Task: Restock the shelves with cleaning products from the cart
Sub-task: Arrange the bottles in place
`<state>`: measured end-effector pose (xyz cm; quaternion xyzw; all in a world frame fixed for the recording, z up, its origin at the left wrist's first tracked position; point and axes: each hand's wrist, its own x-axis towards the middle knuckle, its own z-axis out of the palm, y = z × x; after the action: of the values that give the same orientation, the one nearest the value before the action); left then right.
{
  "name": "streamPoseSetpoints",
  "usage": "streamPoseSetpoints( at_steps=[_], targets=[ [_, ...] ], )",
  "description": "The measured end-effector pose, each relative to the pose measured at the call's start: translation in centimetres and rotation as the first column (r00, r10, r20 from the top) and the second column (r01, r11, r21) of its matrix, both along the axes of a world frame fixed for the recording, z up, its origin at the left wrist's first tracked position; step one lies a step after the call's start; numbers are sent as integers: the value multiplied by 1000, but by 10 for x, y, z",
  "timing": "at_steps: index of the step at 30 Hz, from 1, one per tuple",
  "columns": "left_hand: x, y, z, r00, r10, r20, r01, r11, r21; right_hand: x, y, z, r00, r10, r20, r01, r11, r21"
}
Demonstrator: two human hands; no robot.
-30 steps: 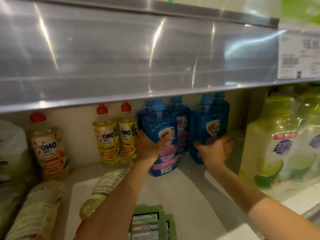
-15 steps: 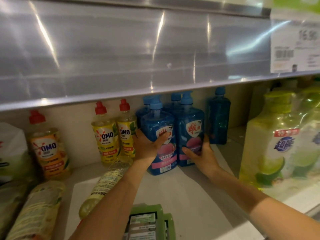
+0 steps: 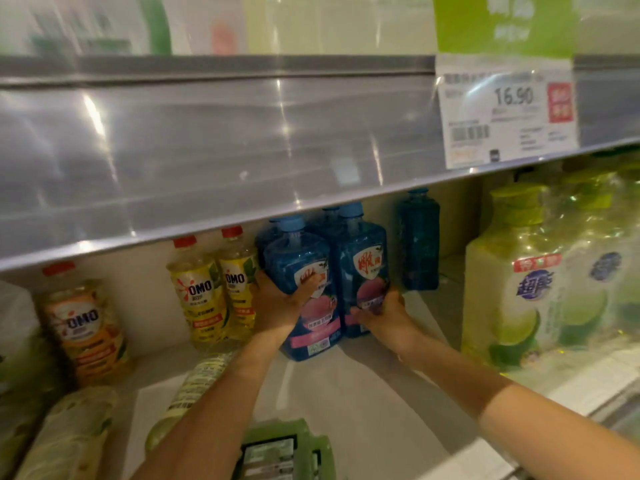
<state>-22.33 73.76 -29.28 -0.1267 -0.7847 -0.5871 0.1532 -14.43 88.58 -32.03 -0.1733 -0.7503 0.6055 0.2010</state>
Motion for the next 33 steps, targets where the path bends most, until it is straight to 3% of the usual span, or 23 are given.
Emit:
streamPoseSetpoints(
  at_steps=[2,5,8,9,11,13,14,17,20,23,25,27,30,33],
  targets=[
    [3,0,2,1000,21,-12,-21,1000,-4,10,-3,-2,1000,2,12,-2,1000,12],
    [18,1,7,988,147,41,-142,984,-110,38,-2,-2,983,179,-42,-178,983,35],
    [49,6,15,937,339,-86,-350,892,-288,58,14,3,970,206,130,-230,951,207],
    [58,8,19,919,324,-226,-376,892,-250,62,18,6,944,199,262,-285,894,346],
    [79,19,22,823,183,-539,-338,918,-205,68,26,5,843,118,525,-467,646,604],
    [95,33,24,713,54,-699,-344,896,-282,70,30,-2,788,41,615,-572,420,705],
    [99,39,26,706,3,-709,-333,884,-327,71,32,-4,785,39,618,-586,370,721],
    [98,57,30,793,-255,-553,-55,875,-482,71,37,-7,791,85,606,-598,318,736],
    [91,85,21,837,-455,-304,279,832,-480,77,41,-16,869,125,478,-494,257,831],
    [77,124,9,899,-414,-143,339,865,-370,82,34,-22,922,121,368,-385,171,907],
    [62,151,6,892,-452,15,441,860,-257,83,31,-18,925,86,371,-380,150,913],
    [42,175,3,881,-459,116,473,844,-255,81,31,-12,900,73,431,-437,141,889],
    [13,199,-1,893,-386,231,438,863,-251,78,31,-4,856,85,510,-517,120,847],
    [-6,216,-3,880,-397,261,441,887,-137,79,28,2,884,90,459,-467,136,874]
  ],
)
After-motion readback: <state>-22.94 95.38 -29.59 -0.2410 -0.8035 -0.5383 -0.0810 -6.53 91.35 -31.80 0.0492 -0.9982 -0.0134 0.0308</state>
